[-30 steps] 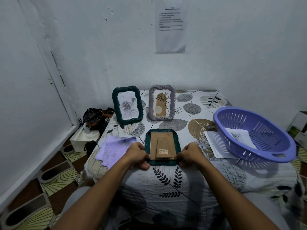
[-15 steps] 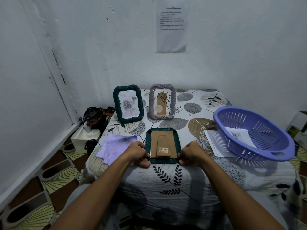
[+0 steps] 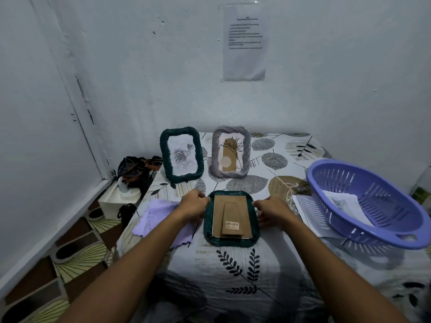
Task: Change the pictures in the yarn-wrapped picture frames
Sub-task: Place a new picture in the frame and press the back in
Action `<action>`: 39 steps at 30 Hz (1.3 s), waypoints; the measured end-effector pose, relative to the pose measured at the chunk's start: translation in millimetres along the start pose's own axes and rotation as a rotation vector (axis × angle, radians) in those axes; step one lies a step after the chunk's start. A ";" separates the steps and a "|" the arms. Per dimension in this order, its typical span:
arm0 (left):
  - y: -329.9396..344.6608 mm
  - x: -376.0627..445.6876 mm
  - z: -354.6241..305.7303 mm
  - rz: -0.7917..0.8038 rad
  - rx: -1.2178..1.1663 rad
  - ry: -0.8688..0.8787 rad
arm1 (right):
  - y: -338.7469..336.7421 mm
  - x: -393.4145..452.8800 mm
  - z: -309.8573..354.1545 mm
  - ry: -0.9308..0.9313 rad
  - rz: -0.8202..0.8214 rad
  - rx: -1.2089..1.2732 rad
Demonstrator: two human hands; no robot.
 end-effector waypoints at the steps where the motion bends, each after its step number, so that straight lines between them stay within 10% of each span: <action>1: 2.6 0.5 0.7 0.020 -0.028 -0.016 | 0.8 1.4 0.1 0.002 0.000 -0.013; 20: -4.2 9.7 5.0 0.047 -0.196 -0.082 | 19.5 6.7 13.5 -0.193 -0.118 -0.192; 39: -12.9 7.3 -1.2 -0.048 -0.173 0.014 | 48.7 -6.0 -6.2 0.394 0.263 0.513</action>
Point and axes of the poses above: each hand's wrist, its own x-axis towards the middle knuckle, its own y-axis out of the palm, z = x × y, the point moved 5 cm from there along x, towards the middle knuckle, and after that the axes turned 10 degrees about -z, right-handed, at the moved point
